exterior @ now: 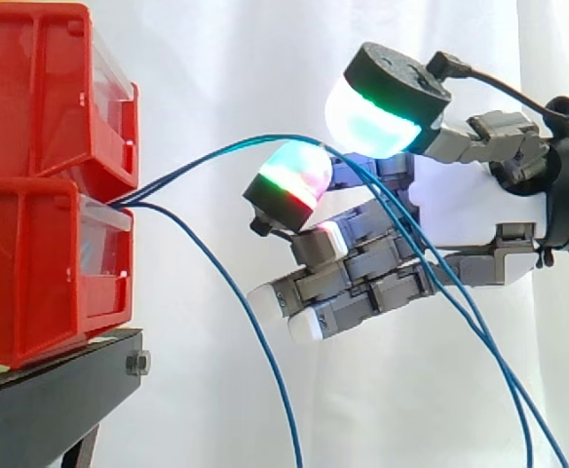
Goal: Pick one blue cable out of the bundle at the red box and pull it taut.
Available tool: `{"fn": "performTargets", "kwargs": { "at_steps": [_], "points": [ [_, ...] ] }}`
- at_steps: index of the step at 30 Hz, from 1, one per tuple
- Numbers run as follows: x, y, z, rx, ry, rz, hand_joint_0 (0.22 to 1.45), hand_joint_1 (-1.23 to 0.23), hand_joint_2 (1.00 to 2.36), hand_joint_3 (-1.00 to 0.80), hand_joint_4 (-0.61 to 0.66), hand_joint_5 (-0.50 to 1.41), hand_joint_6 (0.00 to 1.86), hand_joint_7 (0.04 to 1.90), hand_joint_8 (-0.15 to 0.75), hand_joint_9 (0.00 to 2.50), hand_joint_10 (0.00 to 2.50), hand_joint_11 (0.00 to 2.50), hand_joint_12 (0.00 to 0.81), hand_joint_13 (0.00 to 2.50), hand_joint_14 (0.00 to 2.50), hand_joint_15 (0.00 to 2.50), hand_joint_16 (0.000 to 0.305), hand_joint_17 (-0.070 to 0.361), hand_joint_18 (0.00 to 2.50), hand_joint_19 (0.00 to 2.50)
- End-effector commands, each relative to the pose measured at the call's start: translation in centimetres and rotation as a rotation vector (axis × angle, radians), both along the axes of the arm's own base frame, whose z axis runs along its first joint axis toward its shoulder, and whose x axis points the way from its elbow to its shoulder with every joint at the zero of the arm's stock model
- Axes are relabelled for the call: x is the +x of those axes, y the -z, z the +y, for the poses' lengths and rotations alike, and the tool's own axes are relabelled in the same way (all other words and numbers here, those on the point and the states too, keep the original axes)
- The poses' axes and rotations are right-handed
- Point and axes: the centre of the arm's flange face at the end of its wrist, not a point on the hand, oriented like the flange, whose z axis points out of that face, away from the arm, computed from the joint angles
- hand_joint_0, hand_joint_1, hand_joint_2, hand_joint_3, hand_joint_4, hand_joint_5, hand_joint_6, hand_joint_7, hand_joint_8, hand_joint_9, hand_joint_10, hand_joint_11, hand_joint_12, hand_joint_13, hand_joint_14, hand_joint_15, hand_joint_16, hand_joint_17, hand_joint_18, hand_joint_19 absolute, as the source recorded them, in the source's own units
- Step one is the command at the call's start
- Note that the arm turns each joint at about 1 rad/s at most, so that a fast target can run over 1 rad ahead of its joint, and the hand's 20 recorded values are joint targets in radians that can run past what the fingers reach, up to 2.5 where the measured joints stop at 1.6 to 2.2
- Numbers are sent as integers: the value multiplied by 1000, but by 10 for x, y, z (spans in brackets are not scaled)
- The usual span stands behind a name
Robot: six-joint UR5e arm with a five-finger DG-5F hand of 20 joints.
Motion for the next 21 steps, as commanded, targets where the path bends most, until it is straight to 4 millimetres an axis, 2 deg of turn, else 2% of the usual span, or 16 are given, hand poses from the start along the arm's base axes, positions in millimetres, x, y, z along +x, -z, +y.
{"fn": "performTargets", "kwargs": {
  "at_steps": [1, 3, 7, 21],
  "points": [
    [0, 0, 0, 1, 0, -1, 423, -818, 1000, -500, 83, -227, 953, 875, 318, 871, 0, 1299, 400, 555, 11, 312, 65, 146, 534, 273],
    [0, -1, 0, 1, 0, -1, 470, -745, 1000, -500, 58, -227, 945, 907, 301, 869, 4, 1291, 382, 544, 12, 325, 61, 138, 500, 292],
    [0, 0, 0, 1, 0, -1, 551, -700, 1000, -500, 31, -221, 935, 961, 274, 881, 7, 1297, 361, 541, 12, 325, 56, 126, 464, 315],
    [0, 0, 0, 1, 0, -1, 673, -785, 1011, -330, -34, -195, 930, 1014, 266, 975, 6, 1372, 348, 578, 13, 327, 53, 119, 493, 312]
  ]
}}
